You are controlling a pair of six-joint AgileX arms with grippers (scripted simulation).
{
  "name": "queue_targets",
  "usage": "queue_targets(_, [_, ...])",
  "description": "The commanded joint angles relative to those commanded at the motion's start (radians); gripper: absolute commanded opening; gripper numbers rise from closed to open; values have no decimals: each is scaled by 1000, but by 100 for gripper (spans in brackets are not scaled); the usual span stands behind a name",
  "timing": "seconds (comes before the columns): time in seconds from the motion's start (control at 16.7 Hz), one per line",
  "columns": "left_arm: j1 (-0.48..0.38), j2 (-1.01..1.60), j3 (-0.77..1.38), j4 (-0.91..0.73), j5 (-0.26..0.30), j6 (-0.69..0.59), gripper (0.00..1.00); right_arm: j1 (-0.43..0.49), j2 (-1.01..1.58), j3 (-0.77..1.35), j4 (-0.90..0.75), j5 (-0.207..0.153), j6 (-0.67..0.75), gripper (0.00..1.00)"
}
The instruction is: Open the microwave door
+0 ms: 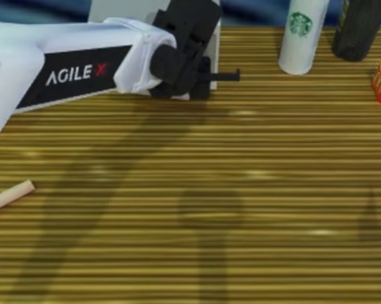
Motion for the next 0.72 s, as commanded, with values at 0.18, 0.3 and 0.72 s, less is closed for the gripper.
queue_targets(0.18, [2, -2, -8, 2, 3, 5, 0, 0, 0, 0, 0, 0, 0, 100])
queue_targets(0.3, [2, -2, -8, 2, 3, 5, 0, 0, 0, 0, 0, 0, 0, 100])
queue_targets(0.72, [2, -2, -8, 2, 3, 5, 0, 0, 0, 0, 0, 0, 0, 100])
